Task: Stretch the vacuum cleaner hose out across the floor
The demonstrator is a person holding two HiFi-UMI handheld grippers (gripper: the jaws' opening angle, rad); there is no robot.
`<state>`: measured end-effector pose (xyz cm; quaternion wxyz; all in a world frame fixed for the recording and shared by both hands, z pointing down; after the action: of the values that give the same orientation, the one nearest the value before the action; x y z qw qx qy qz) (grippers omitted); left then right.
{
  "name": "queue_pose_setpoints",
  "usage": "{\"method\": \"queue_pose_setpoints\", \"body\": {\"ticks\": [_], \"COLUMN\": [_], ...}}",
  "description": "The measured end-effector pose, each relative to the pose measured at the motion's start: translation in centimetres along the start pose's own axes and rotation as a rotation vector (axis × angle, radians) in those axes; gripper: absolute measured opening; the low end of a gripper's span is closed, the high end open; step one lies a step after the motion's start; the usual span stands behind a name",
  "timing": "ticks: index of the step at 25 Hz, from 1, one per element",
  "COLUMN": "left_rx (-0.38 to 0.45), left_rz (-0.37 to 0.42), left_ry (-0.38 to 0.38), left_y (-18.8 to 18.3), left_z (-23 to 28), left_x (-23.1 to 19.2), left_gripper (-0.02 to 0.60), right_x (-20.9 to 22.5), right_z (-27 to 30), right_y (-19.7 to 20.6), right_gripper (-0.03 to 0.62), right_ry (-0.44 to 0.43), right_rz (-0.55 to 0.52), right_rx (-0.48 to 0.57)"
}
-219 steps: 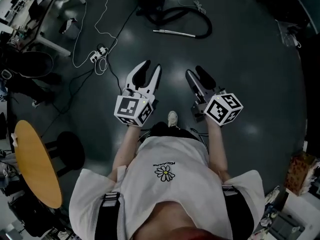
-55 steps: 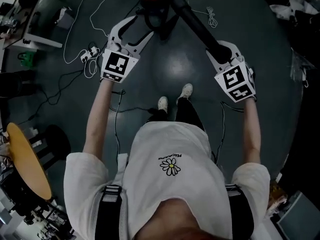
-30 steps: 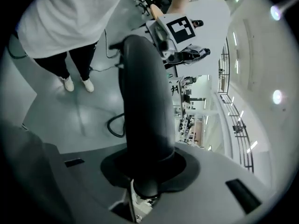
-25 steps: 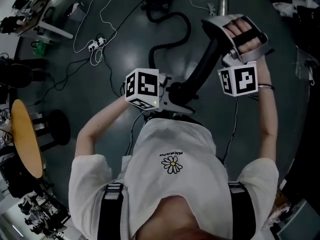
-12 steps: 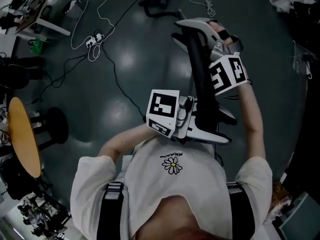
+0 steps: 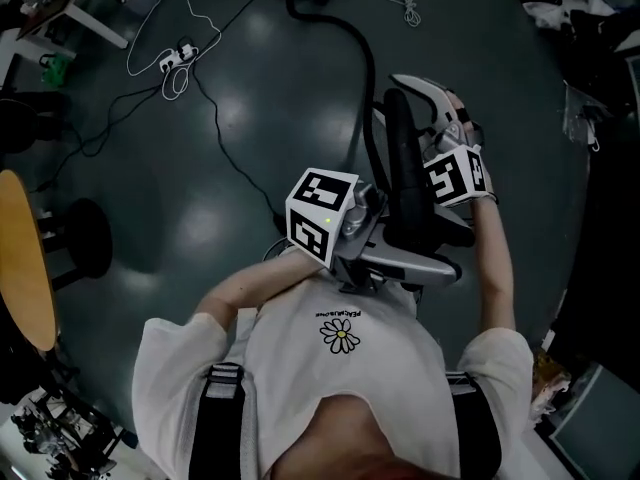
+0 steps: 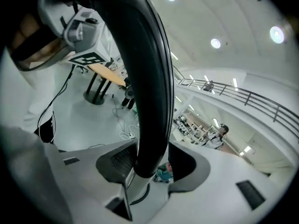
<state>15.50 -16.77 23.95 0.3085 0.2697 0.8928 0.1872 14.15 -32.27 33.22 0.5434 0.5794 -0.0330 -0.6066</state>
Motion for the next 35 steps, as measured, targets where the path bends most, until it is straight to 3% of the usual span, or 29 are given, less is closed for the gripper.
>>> {"method": "queue_pose_setpoints", "body": {"ticks": [4, 7, 9, 12, 17, 20, 22, 24, 30, 35], "left_rx": [0.049, 0.077, 0.046, 0.027, 0.146, 0.225, 0.276, 0.299, 0.273, 0.264], "left_rz": [0.075, 0.137, 0.164, 0.226, 0.428, 0.517, 0.540, 0.550, 0.512, 0.467], "left_ry": [-0.036, -0.172, -0.279, -0.405, -0.496, -0.550, -0.596, -0.630, -0.652, -0.628], "left_y": [0.4, -0.6, -0.7, -0.1, 0.4, 0.9, 1.1, 1.4, 5.2, 7.0], "left_z": [-0.6, -1.4, -1.8, -2.6, -2.0, -1.9, -2.3, -2.6, -3.2, -6.0], "left_x": [1.9, 1.4, 0.7, 1.0, 4.2, 6.3, 7.7, 9.0, 12.1, 16.1], "left_gripper": [0.178, 0.178, 0.178, 0.178, 0.178, 0.178, 0.178, 0.178, 0.178, 0.178], "right_x": [0.2, 1.3, 0.4, -2.9, -9.0, -11.3, -12.6, -14.3, -18.5, -21.6], "right_z": [-5.3, -10.0, -12.3, -15.4, -21.3, -25.0, -26.9, -27.2, -22.9, -17.9], "right_y": [0.7, 2.4, 2.0, 0.8, -1.3, -2.8, -4.5, -6.5, -11.1, -16.0], "right_gripper": [0.193, 0.193, 0.193, 0.193, 0.193, 0.193, 0.193, 0.193, 0.193, 0.192], "right_ry": [0.197, 0.277, 0.231, 0.098, -0.171, -0.174, -0.140, -0.093, 0.104, 0.281], "right_rz": [0.084, 0.288, 0.411, 0.508, 0.822, 0.964, 0.933, 0.821, 0.502, 0.439], "right_rx": [-0.006, -0.031, -0.002, 0.049, 0.254, 0.346, 0.329, 0.269, 0.090, -0.045]}}
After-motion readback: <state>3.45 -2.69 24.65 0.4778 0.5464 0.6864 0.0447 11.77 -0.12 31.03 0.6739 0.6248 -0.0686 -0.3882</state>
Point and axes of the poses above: the fingertips, and each gripper's own axes: z forward along the fingers, x to its right, y out of its underside, the point moved 5 cm from there along -z, backward along the fingers, and after that the axes turned 3 degrees about y, right-handed, at the moved point
